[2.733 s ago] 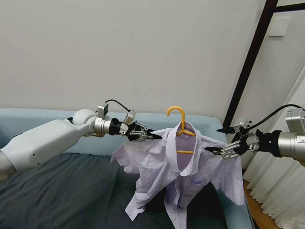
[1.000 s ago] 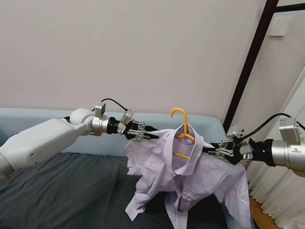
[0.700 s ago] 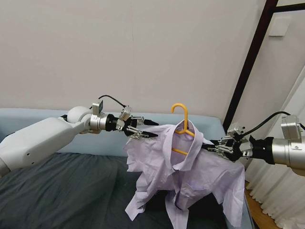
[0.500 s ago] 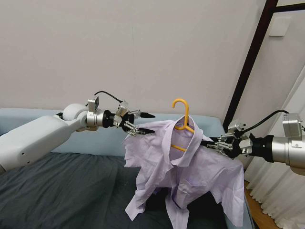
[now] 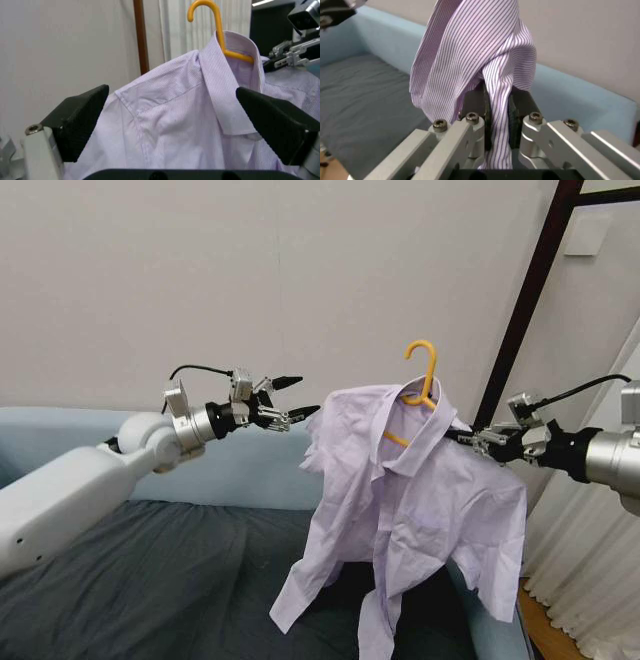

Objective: Pick up the clothes from the sofa and hang them on the clothes hanger.

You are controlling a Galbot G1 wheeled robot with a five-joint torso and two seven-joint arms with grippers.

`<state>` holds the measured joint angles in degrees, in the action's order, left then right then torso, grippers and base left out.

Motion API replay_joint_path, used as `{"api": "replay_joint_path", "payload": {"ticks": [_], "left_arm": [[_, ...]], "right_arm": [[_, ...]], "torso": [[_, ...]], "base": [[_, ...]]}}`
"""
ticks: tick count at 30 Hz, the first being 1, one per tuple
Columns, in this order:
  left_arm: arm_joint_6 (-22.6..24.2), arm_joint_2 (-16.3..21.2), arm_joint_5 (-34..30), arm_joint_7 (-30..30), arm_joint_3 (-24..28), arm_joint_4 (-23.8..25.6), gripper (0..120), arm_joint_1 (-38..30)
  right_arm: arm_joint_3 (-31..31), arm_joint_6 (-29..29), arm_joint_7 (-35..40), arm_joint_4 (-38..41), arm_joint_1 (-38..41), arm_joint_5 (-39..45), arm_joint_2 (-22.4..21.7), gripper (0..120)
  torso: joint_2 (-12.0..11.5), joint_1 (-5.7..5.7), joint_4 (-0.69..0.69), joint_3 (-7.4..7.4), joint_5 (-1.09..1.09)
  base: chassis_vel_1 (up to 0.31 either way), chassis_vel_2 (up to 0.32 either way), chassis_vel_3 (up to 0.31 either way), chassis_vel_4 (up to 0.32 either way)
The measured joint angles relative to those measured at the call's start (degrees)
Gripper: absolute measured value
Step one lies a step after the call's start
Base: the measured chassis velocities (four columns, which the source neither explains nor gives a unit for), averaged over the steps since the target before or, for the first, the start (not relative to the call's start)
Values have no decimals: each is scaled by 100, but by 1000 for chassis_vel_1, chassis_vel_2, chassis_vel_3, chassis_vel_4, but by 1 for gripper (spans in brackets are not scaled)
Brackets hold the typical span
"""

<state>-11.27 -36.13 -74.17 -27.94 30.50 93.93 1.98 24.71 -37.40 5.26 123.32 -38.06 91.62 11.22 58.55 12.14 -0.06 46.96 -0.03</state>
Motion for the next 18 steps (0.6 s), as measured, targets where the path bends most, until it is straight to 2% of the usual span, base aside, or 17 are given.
{"api": "replay_joint_path", "payload": {"ticks": [4, 7, 9, 12, 15, 18], "left_arm": [[-285, -264, -19, 598, -133, 398, 100, 347], [-361, -399, -83, 791, -147, 537, 100, 421], [-393, -572, -193, 1043, -143, 812, 100, 507], [-394, -648, -201, 1208, -112, 960, 100, 555], [-391, -846, -169, 1676, -22, 1229, 100, 692], [-364, -1008, -82, 1993, 56, 1286, 100, 753]], "right_arm": [[-49, -248, 613, -42, 377, 483, 0, 7], [-50, -294, 843, -44, 478, 695, -18, 7], [-63, -356, 1233, -37, 612, 1001, -17, 7], [-67, -360, 1319, -33, 629, 1058, -16, 7], [-71, -361, 1428, -4, 629, 1147, -3, 7], [-71, -361, 1441, 18, 627, 1169, 11, 7]], "torso": [[0, 0, -2, 0, 1], [0, 0, -3, 0, -1], [0, 0, -3, 0, 1], [0, 0, -2, 0, 1], [0, 0, -1, 0, 1], [0, 0, -1, 0, 1]], "base": [[0, 0, 0, 0], [0, 0, 0, 0], [0, 0, 0, 0], [0, 0, 0, 0], [0, 0, 0, 0], [0, 0, 0, 0]]}}
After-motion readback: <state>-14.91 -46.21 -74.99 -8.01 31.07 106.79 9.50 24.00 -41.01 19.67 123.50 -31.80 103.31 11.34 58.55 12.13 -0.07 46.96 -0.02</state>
